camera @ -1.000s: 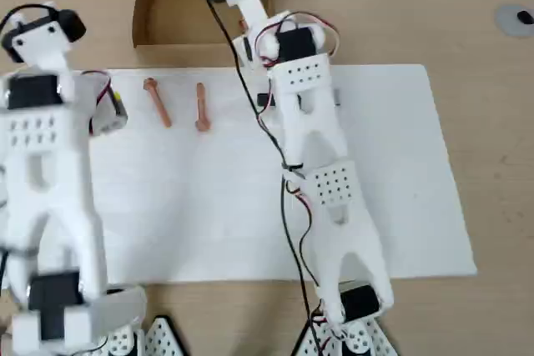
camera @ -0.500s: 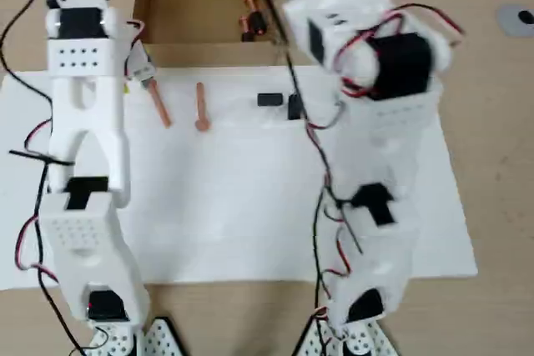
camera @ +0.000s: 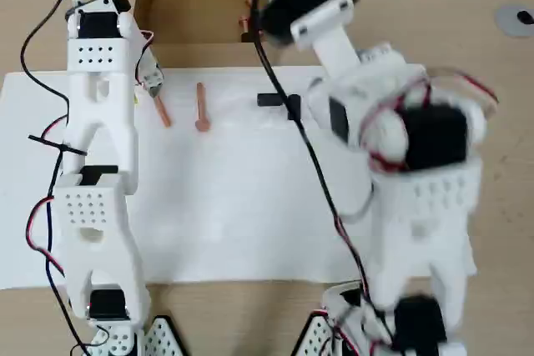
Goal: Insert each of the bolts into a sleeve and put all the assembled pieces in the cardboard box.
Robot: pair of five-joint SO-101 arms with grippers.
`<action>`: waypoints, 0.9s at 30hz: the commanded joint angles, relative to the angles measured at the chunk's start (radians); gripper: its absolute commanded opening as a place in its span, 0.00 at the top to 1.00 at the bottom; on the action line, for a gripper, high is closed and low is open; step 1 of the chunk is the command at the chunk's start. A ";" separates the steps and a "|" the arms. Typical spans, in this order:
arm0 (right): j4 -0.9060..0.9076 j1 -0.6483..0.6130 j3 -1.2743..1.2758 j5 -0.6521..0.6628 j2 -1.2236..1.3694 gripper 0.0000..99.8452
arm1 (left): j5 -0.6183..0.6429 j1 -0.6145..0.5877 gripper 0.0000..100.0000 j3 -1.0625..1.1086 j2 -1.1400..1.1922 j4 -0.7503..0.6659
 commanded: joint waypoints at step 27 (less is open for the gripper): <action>-0.129 0.200 0.650 0.077 -0.691 0.77 | 0.077 0.020 0.87 -0.512 0.430 -0.091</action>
